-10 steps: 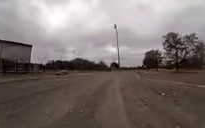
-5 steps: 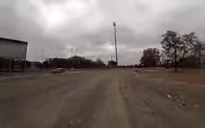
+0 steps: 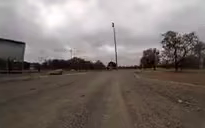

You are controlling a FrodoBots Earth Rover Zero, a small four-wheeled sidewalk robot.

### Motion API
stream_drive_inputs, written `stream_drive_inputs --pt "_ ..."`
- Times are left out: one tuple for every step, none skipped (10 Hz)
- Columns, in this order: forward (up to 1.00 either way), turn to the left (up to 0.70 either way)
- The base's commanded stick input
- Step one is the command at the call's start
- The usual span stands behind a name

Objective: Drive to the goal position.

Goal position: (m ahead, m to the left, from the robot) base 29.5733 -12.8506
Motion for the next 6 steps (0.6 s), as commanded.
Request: stream_drive_inputs --pt "0.70 -0.01" --pt "0.70 -0.01" --pt "0.70 -0.01" --pt "0.70 -0.24" --pt "0.70 -0.36" --pt "0.70 -0.16"
